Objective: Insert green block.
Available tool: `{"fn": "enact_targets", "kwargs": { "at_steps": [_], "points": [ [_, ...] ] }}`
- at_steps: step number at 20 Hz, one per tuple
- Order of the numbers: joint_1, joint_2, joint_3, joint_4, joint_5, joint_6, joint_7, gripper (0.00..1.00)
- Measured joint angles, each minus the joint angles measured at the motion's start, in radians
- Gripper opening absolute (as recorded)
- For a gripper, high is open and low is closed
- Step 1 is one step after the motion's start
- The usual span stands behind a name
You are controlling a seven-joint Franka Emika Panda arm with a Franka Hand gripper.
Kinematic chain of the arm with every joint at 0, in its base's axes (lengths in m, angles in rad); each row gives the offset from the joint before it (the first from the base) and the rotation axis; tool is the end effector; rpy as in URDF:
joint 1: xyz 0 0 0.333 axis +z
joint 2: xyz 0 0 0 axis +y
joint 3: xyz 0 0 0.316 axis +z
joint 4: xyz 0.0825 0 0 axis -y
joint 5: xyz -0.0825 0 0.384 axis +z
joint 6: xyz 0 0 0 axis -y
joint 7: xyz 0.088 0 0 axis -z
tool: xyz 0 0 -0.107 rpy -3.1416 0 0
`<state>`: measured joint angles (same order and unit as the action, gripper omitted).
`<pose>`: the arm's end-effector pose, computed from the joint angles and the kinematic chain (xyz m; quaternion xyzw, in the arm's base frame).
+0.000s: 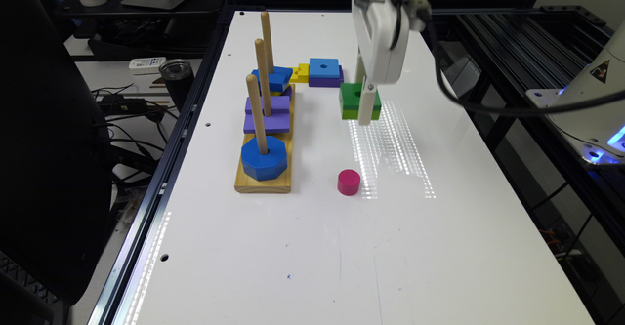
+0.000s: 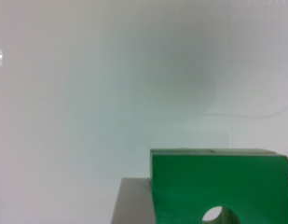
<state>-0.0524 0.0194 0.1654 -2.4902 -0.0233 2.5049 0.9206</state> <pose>0.4665 0.0533 0.2790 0.9232 -0.3843 0.0007 0.0057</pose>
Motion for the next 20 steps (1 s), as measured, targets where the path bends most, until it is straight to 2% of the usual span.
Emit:
{"fn": "enact_targets", "kwargs": {
  "at_steps": [4, 12, 20],
  "points": [
    [0.000, -0.053, 0.002, 0.001, 0.0089, -0.048, -0.002, 0.00],
    [0.000, -0.146, 0.002, 0.015, 0.0348, -0.143, -0.022, 0.00],
    [0.000, -0.198, 0.001, 0.047, 0.0408, -0.223, -0.025, 0.00]
  ]
}}
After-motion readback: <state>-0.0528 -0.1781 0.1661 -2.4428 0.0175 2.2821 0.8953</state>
